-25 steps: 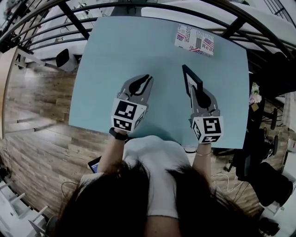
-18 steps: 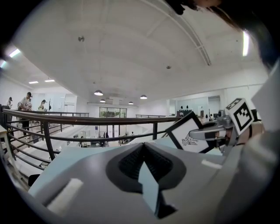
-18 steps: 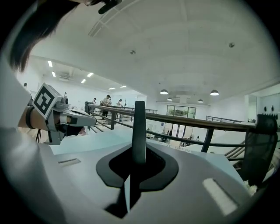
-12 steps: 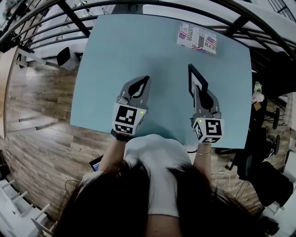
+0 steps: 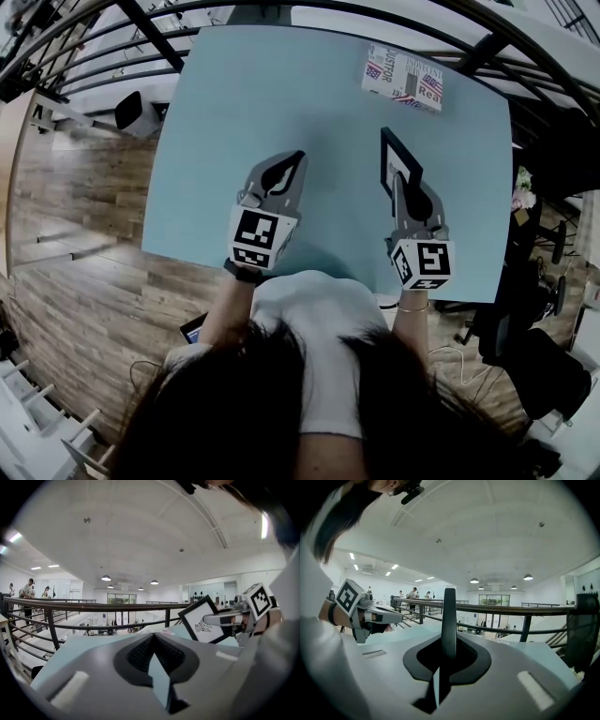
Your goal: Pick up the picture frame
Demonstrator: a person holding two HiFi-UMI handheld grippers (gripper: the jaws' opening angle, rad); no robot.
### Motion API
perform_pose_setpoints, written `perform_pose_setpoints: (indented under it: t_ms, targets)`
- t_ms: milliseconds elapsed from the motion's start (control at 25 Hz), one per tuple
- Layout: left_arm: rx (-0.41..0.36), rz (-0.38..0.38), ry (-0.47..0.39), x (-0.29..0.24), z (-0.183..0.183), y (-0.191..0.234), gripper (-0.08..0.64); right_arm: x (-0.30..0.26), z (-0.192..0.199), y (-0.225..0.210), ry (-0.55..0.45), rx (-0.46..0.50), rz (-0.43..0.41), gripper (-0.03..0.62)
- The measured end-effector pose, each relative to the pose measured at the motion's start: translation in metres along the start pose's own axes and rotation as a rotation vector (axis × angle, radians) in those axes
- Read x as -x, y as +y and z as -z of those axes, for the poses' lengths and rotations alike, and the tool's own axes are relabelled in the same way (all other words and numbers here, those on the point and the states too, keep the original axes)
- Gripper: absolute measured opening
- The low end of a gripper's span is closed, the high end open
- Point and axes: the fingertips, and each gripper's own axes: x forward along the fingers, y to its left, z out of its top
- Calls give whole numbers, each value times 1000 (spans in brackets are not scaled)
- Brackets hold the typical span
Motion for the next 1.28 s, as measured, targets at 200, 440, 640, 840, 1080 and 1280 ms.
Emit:
perform_pose_setpoints:
  t_ms: [200,440,640,840,1080,1280]
  targets:
    - [5,-16,6,1,8,8,57,-2,1,1,5,-3,-1,14]
    - [11,-17,1,1,4,8,57,0,2,0,8,-17,8,14]
    - [17,-12,-2,-3,3,7,57,1,6,-3,10,-23,12,14]
    - [19,-8,-2,-1,3,6,57,1,5,-4,6,-32,18,15]
    - [13,-7,1,0,2,5,57,1,3,-3,6,-33,17,14]
    - [8,-19,1,-1,6,9,57,1,7,-4,24,-35,19,14]
